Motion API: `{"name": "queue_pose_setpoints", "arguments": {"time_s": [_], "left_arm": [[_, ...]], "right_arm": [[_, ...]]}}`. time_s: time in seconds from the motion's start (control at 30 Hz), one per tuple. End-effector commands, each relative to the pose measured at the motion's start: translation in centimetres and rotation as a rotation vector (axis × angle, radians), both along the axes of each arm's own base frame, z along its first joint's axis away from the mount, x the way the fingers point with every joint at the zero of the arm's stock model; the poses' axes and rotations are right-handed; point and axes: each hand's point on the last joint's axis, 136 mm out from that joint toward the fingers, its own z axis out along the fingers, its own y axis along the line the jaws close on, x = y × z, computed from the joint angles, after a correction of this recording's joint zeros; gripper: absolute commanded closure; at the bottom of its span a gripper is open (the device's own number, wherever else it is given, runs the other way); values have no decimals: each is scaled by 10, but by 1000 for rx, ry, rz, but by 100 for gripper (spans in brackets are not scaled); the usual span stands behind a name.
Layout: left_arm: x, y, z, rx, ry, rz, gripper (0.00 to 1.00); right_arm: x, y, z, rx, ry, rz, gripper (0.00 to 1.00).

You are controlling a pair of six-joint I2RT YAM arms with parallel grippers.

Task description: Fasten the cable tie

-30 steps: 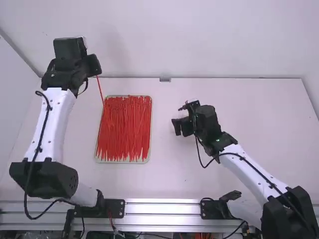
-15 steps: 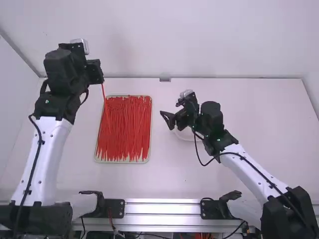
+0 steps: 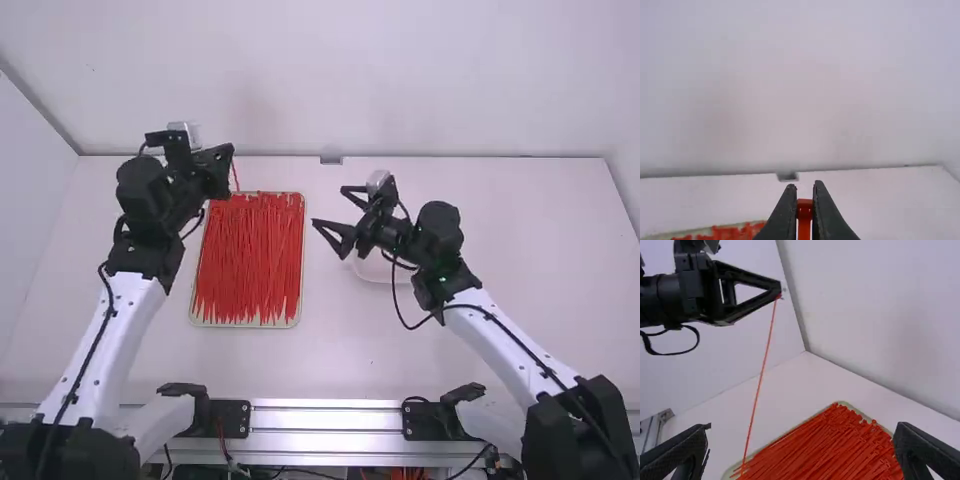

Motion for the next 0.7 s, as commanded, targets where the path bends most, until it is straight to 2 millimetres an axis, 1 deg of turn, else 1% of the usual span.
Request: {"name": "queue_pose_setpoints", "arguments": {"time_s": [0.0, 0.07, 0.1, 0.13, 0.17, 0.23, 0.27, 0.37, 0.47, 0.5, 0.57, 0.67], "left_arm": [[-9, -31, 4, -16, -24, -135, 98], [-14, -49, 9, -17, -48, -182, 98], [-14, -49, 9, -17, -48, -182, 98], [-17, -60, 13, -18, -63, -211, 98], [-18, -62, 14, -18, -67, -217, 98], [-26, -83, 22, -23, -101, -272, 98], [-27, -86, 23, -24, -107, -282, 98], [-37, -108, 29, -29, -133, -342, 98], [-47, -124, 33, -34, -151, -404, 98], [-48, -125, 34, -34, -153, -409, 98], [-53, -133, 36, -39, -163, -437, 98], [-56, -137, 41, -55, -173, -450, 98]], "right_arm": [[-11, 10, 17, 30, -36, 47, 2], [-15, 15, 26, 51, -76, 53, 1], [-15, 15, 26, 51, -76, 53, 1], [-14, 16, 30, 62, -93, 32, 2], [-14, 16, 31, 64, -95, 27, 2], [-9, 16, 37, 80, -115, -17, 1], [-8, 15, 38, 82, -116, -23, 1], [-11, 19, 43, 96, -136, -21, 1], [-12, 20, 45, 102, -141, -27, 0], [-11, 20, 45, 102, -140, -32, 0], [-7, 19, 44, 103, -134, -65, 3], [-6, 18, 45, 105, -133, -77, 7]]}}
